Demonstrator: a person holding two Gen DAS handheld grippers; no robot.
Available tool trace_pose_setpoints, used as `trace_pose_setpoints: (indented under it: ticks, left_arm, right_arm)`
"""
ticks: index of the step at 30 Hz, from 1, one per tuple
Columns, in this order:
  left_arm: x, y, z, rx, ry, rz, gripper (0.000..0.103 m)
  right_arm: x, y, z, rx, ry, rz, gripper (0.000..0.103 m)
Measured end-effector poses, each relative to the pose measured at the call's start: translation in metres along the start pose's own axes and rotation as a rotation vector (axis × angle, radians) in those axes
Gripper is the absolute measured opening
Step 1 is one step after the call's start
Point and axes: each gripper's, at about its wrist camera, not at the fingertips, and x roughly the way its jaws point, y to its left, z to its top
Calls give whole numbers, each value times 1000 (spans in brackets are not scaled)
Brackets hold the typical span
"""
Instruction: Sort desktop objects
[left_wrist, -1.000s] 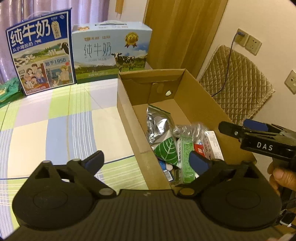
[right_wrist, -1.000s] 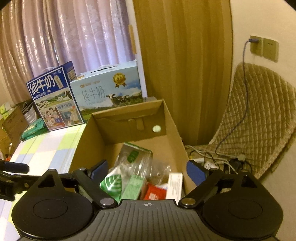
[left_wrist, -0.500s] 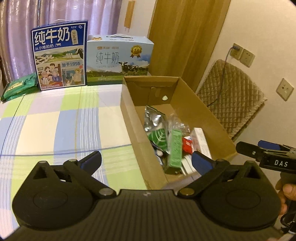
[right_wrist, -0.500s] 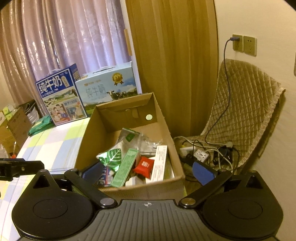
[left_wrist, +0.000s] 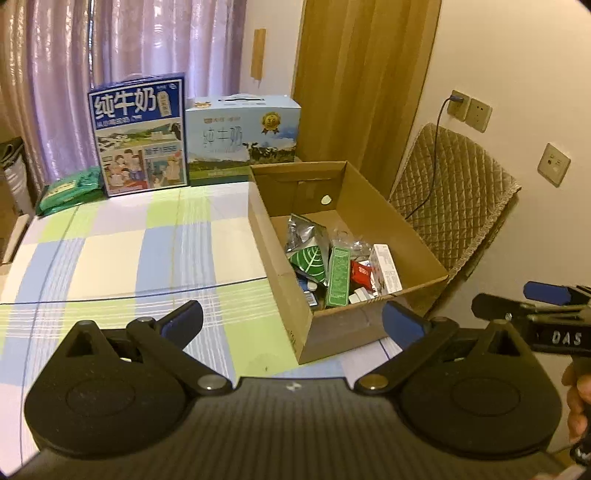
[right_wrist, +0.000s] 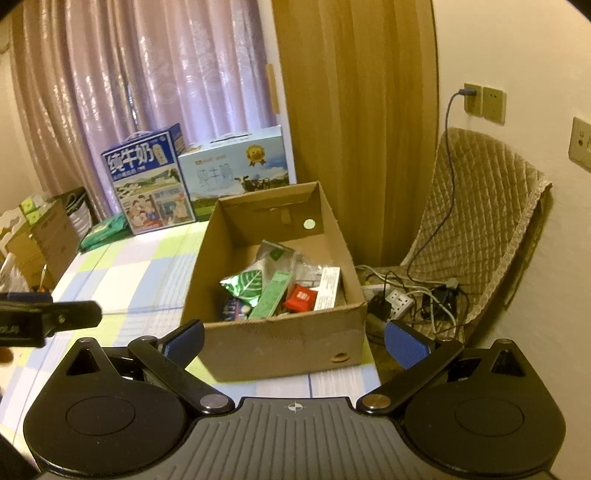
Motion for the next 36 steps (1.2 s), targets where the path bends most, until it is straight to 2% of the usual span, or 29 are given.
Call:
trace_pose_setpoints:
  ticks: [5,18,36]
  left_arm:
    - [-13,-6,-7,-17,-1,-29,102]
    - [-21,-17,-24,-4,13,-45,102]
    - [-20,-19,-30,9,17,3,102]
  right_arm:
    - [-14,7,-7,5,-7,5,101]
    - [-38,22,-18,-24,-29,-11,101]
    - [-38,19,-24,6,-4,1,101]
